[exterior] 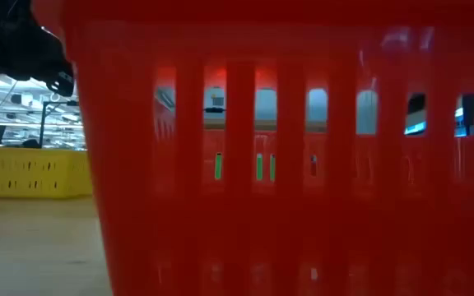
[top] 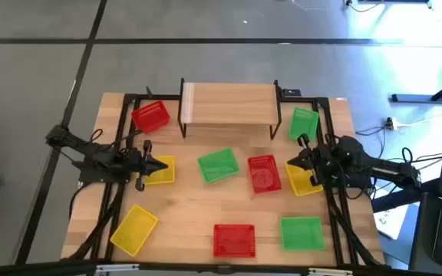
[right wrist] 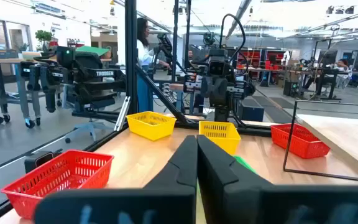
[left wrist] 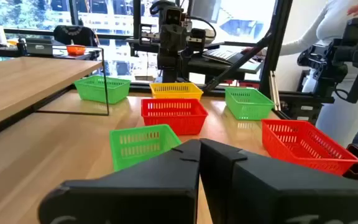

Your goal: Stack baskets on shelf by color

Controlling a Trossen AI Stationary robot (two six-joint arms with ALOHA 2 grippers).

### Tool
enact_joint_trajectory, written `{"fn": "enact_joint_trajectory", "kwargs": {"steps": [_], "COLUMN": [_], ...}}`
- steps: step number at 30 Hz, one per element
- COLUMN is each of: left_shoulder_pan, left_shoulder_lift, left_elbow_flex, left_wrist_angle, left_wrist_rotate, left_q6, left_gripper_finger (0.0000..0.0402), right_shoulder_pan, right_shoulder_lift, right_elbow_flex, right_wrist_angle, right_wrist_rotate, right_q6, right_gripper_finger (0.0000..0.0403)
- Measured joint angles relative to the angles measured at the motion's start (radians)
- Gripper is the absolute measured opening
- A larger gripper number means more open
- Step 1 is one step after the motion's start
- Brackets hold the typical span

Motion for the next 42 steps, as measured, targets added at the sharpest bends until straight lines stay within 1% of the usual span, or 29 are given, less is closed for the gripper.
{"fn": "enact_joint_trajectory", "kwargs": {"steps": [35, 38, 42], "left_shoulder_pan": [0.000, 0.000, 0.000], "left_shoulder_lift": [0.000, 0.000, 0.000], "left_elbow_flex": [0.000, 0.000, 0.000], "left_wrist_angle": [0.000, 0.000, 0.000], "left_wrist_rotate": [0.000, 0.000, 0.000], "left_q6": [0.000, 0.000, 0.000], "left_gripper_finger": [0.0000, 0.0000, 0.0000], "right_shoulder_pan": [0.000, 0.000, 0.000], "right_shoulder_lift": [0.000, 0.000, 0.000], "right_elbow_flex": [0.000, 0.000, 0.000], "right_wrist_angle": [0.000, 0.000, 0.000], "right_wrist_rotate": [0.000, 0.002, 0.002], "right_q6": [0.000, -0.031, -0.024], "right_gripper_finger": [0.0000, 0.0000, 0.0000]}}
